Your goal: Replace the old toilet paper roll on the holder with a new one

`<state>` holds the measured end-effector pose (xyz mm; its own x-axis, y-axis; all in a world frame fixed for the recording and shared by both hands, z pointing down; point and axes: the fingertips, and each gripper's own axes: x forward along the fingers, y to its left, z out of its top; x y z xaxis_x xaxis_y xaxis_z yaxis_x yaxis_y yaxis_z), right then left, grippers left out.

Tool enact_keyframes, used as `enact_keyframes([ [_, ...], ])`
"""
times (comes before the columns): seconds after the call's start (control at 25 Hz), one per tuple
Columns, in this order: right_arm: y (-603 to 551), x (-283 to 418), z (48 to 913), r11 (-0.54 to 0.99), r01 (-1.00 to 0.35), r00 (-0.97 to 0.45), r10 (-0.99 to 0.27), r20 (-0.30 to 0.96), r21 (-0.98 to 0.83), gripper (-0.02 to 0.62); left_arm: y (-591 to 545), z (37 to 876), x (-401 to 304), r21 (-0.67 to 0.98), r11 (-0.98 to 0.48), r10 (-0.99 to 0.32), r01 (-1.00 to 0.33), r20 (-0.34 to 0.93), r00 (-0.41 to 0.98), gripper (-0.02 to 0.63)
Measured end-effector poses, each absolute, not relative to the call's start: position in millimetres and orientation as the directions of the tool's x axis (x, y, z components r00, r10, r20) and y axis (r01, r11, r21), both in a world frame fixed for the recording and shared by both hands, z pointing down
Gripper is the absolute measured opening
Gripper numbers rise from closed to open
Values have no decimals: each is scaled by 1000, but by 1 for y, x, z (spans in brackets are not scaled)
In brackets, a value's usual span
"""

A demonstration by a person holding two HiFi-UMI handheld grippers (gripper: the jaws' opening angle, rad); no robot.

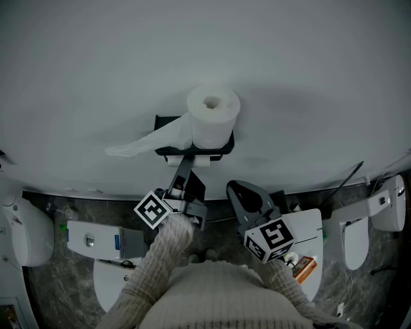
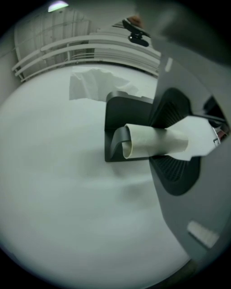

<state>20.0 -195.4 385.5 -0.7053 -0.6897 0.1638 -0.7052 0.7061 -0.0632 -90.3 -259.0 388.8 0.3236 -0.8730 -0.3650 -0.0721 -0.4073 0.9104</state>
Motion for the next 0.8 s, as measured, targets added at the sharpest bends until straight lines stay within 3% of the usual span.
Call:
enact_keyframes([
  [0.44,-199,61,388,673,-736,-674,-720,165,-69,14,-270,388,-46,911,-407,-855,-63,-356,376,176],
  [0.8,-197,54,389,642,-764,-643,-746,172,-69,15,-271,391,-43,908,-417,-828,-36,-363,429,176],
])
